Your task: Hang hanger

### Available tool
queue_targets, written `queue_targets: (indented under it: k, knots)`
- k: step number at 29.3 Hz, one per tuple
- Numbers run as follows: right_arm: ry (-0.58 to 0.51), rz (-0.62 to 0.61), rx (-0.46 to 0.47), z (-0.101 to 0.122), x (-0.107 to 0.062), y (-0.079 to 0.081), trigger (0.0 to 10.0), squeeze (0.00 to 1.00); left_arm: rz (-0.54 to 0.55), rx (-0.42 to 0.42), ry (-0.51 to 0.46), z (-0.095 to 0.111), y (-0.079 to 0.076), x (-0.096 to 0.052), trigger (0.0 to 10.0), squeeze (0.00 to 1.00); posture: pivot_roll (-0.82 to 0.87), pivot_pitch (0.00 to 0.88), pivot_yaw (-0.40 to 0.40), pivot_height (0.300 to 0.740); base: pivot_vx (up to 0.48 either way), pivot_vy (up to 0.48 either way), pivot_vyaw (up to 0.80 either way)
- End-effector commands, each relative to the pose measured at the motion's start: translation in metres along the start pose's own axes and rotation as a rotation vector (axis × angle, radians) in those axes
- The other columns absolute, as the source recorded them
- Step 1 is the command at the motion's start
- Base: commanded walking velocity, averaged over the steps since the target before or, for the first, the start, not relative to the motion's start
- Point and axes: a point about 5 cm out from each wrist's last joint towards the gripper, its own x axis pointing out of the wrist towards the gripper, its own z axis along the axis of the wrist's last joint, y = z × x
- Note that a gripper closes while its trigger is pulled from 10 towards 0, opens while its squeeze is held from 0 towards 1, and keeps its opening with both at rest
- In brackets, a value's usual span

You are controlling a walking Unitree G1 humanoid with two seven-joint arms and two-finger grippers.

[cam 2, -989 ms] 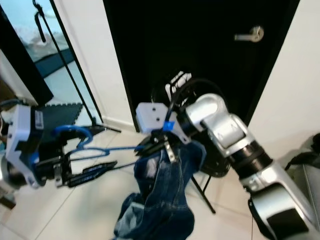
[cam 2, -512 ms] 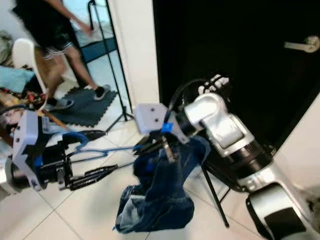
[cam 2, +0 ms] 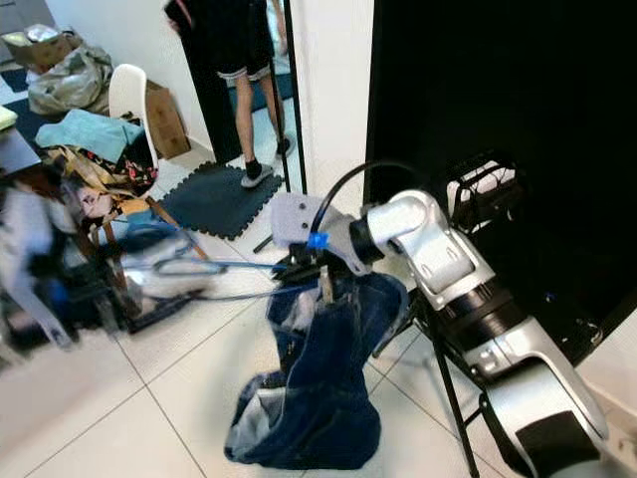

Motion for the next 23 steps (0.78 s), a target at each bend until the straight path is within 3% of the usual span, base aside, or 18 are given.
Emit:
queue_targets:
  k: [1, 3, 4, 5, 7, 8, 12, 13, 14, 16, 17, 23]
  knots:
    - [0.005, -0.064, 0.001, 0.003, -0.008, -0.008, 10.0, 0.0, 0.074, 0.009, 0.017, 0.0, 0.011, -0.007, 10.0, 0.0, -0.07, 0.039, -0.001, 0.74, 0.0, 0.0, 0.0]
    - [0.05, -0.145, 0.066, -0.011, -0.013, -0.014, 10.0, 0.0, 0.247, 0.071, 0.043, 0.007, 0.041, -0.029, 10.0, 0.0, -0.06, 0.039, 0.0, 0.74, 0.0, 0.0, 0.0]
    - [0.05, -0.145, 0.066, -0.011, -0.013, -0.014, 10.0, 0.0, 0.247, 0.071, 0.043, 0.007, 0.041, -0.029, 10.0, 0.0, -0.06, 0.039, 0.0, 0.74, 0.0, 0.0, 0.0]
    - [0.062, -0.179, 0.095, -0.016, -0.015, -0.016, 10.0, 0.0, 0.327, 0.089, 0.052, 0.011, 0.054, -0.04, 10.0, 0.0, -0.06, 0.039, 0.0, 0.74, 0.0, 0.0, 0.0]
    - [0.062, -0.179, 0.095, -0.016, -0.015, -0.016, 10.0, 0.0, 0.327, 0.089, 0.052, 0.011, 0.054, -0.04, 10.0, 0.0, -0.06, 0.039, 0.0, 0.74, 0.0, 0.0, 0.0]
    - [0.06, -0.214, 0.129, -0.021, -0.018, -0.016, 10.0, 0.0, 0.512, 0.115, 0.04, 0.02, 0.08, -0.063, 10.0, 0.0, -0.05, 0.041, 0.004, 0.74, 0.0, 0.0, 0.0]
    - [0.056, -0.221, 0.135, -0.022, -0.018, -0.017, 10.0, 0.0, 0.571, 0.114, 0.029, 0.022, 0.087, -0.069, 10.0, 0.0, -0.05, 0.041, 0.004, 0.74, 0.0, 0.0, 0.0]
    - [0.052, -0.218, 0.135, -0.021, -0.018, -0.016, 10.0, 0.0, 0.63, 0.104, 0.017, 0.022, 0.092, -0.073, 10.0, 0.0, -0.05, 0.042, 0.004, 0.74, 0.0, 0.0, 0.0]
    - [0.048, -0.211, 0.133, -0.02, -0.016, -0.015, 10.0, 0.0, 0.728, 0.089, 0.01, 0.017, 0.097, -0.076, 10.0, 0.0, -0.06, 0.045, 0.006, 0.74, 0.0, 0.0, 0.0]
    - [0.048, -0.215, 0.138, -0.017, -0.012, -0.015, 10.0, 0.0, 1.042, 0.055, 0.017, -0.001, 0.11, -0.094, 10.0, 0.0, -0.06, 0.048, 0.013, 0.74, 0.45, 0.0, 0.0]
    - [0.048, -0.231, 0.152, -0.016, -0.01, -0.016, 10.0, 0.0, 1.138, 0.059, 0.038, -0.011, 0.109, -0.103, 10.0, 0.0, -0.06, 0.046, 0.015, 0.74, 0.469, 0.0, 0.0]
    - [0.026, -0.287, 0.212, -0.013, -0.006, -0.02, 10.0, 0.0, 1.284, 0.053, 0.075, -0.028, 0.099, -0.122, 10.0, 0.0, -0.06, 0.052, 0.012, 0.74, 0.469, 0.0, 0.0]
